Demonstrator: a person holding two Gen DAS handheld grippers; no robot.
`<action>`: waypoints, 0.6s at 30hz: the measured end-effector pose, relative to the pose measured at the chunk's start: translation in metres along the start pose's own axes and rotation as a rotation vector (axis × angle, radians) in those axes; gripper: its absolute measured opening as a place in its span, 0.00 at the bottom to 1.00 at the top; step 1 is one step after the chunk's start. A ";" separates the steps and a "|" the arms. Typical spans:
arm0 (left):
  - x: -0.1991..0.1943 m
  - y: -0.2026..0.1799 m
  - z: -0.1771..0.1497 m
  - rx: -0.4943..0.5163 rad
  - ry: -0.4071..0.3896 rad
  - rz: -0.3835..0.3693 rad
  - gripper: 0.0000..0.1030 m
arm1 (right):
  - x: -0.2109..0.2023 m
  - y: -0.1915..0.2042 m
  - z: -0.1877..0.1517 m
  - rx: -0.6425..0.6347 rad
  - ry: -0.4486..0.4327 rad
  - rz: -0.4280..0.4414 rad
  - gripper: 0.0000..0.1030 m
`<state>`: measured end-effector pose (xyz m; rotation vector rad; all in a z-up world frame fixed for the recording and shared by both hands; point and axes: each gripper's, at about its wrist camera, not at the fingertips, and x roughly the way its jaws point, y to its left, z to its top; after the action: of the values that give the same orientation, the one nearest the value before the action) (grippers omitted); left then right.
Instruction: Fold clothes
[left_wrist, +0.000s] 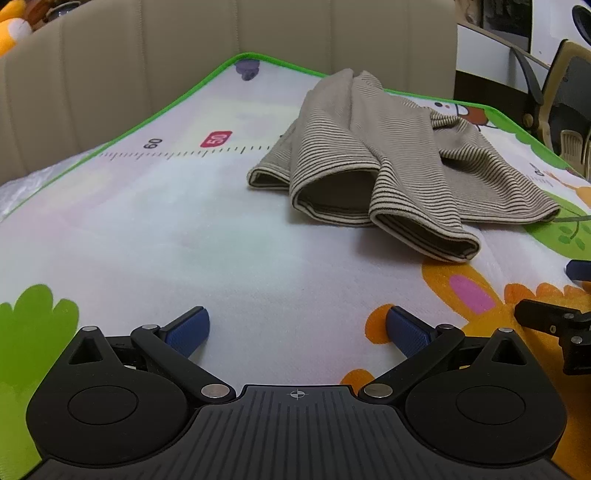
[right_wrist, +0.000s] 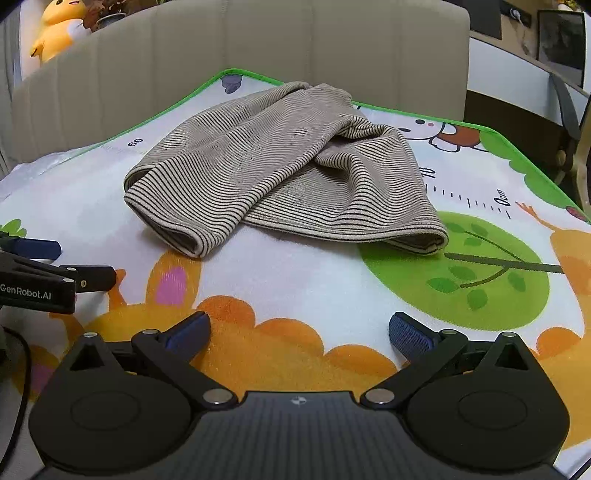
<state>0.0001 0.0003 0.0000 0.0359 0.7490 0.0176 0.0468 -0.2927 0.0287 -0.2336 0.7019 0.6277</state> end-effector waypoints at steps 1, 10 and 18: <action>0.000 0.000 0.000 -0.003 0.000 -0.002 1.00 | 0.000 0.000 0.000 0.001 0.004 0.001 1.00; 0.000 0.004 -0.001 -0.021 -0.002 -0.018 1.00 | 0.002 0.002 0.002 0.010 0.047 -0.005 1.00; 0.001 0.002 -0.001 -0.018 0.005 -0.015 1.00 | 0.002 0.005 0.000 0.016 0.061 -0.026 1.00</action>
<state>0.0001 0.0024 -0.0011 0.0126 0.7536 0.0102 0.0452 -0.2876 0.0273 -0.2476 0.7610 0.5924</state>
